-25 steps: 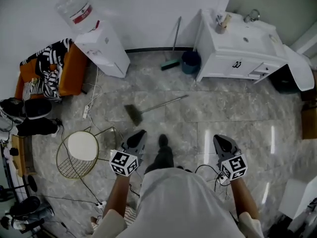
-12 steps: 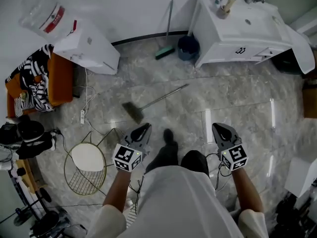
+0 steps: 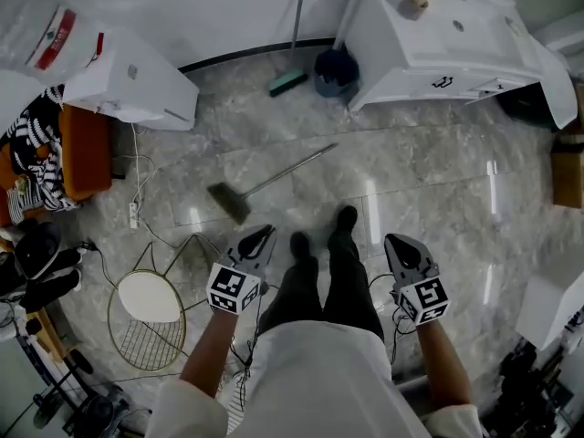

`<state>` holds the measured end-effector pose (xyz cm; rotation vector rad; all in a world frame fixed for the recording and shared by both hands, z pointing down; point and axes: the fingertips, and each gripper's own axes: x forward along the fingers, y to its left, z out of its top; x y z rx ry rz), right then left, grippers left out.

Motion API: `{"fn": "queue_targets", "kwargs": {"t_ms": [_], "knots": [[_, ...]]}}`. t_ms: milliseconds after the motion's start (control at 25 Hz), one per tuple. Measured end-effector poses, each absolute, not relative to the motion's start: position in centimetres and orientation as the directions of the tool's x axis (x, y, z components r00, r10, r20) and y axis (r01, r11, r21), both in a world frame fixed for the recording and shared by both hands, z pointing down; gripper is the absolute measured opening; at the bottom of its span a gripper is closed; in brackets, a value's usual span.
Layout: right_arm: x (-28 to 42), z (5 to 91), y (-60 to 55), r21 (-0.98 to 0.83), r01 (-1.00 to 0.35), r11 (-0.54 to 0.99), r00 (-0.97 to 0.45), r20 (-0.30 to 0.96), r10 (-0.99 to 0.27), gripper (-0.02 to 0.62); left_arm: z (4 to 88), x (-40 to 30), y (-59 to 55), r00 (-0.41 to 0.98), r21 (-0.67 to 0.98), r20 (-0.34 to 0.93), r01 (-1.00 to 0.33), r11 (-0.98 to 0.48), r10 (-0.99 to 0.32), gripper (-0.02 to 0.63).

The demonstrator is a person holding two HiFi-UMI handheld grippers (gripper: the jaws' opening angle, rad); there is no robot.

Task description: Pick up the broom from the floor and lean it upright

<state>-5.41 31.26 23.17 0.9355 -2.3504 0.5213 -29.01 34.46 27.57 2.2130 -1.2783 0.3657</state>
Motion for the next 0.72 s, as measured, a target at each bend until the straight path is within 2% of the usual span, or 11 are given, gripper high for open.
{"fn": "queue_targets", "kwargs": {"t_ms": [200, 400, 560, 720], "knots": [[-5.4, 27.3, 25.9, -0.176, -0.733, 0.657, -0.595, 0.633, -0.495, 0.0, 32.2, -27.6, 29.3, 0.514, 0.332, 0.509, -0.857, -0.393, -0.691, 0.029], [-6.3, 32.2, 21.3, -0.178, -0.642, 0.746, -0.646, 0.649, -0.402, 0.0, 36.5, -26.2, 25.4, 0.498, 0.334, 0.513, -0.866, -0.373, -0.699, 0.029], [-7.0, 37.0, 18.4, -0.201, -0.605, 0.771, -0.667, 0.657, -0.352, 0.0, 41.0, -25.4, 22.3, 0.528, 0.316, 0.453, -0.849, -0.425, -0.718, 0.029], [-7.3, 43.2, 15.6, -0.242, -0.56, 0.792, -0.692, 0.662, -0.287, 0.0, 48.1, -24.6, 19.1, 0.502, 0.287, 0.492, -0.865, -0.412, -0.711, 0.029]]}}
